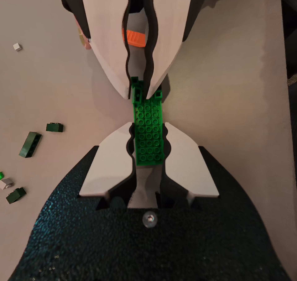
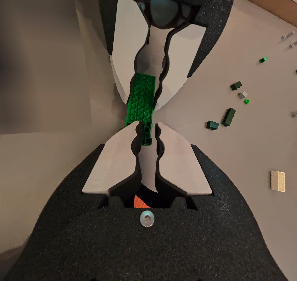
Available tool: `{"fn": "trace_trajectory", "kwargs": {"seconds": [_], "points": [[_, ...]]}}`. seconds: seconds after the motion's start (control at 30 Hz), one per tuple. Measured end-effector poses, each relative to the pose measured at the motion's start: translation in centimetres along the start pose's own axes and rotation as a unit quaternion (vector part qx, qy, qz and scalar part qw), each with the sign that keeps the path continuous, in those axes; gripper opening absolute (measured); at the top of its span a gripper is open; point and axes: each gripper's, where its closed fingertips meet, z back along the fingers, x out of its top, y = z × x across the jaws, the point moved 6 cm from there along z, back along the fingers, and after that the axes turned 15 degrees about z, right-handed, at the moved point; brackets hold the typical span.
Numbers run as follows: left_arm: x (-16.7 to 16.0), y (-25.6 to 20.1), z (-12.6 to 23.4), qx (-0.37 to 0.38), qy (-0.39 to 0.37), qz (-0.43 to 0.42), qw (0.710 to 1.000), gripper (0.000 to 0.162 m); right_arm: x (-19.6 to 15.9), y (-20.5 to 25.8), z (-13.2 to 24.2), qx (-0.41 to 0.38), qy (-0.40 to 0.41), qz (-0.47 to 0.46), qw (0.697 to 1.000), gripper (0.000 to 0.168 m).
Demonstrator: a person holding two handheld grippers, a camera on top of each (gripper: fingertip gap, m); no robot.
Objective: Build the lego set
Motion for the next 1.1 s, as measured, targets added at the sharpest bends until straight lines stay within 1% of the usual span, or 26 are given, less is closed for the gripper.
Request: {"fn": "trace_trajectory", "kwargs": {"seconds": [0.1, 0.3, 0.53, 0.77, 1.1], "points": [[-0.01, -0.05, 0.01, 0.003, 0.002, -0.006, 1.000, 0.032, -0.06, 0.16, -0.25, 0.000, 0.015, 0.010, 1.000, 0.008], [-0.18, -0.02, -0.15, 0.017, 0.012, -0.023, 1.000, 0.032, -0.15, 0.12, 0.08, 0.014, 0.016, -0.012, 1.000, 0.008], [0.06, -0.08, 0.03, 0.020, -0.001, -0.029, 0.999, 0.032, -0.26, 0.25, -0.17, 0.029, 0.018, -0.030, 0.999, 0.008], [0.11, -0.03, 0.10, 0.012, -0.010, -0.025, 1.000, 0.032, -0.71, 0.05, -0.18, 0.028, 0.015, -0.049, 0.998, 0.008], [-0.07, 0.16, -0.22, 0.003, -0.010, -0.019, 1.000, 0.032, -0.99, 0.21, -0.41, 0.034, 0.022, -0.052, 0.998, 0.008]]}}
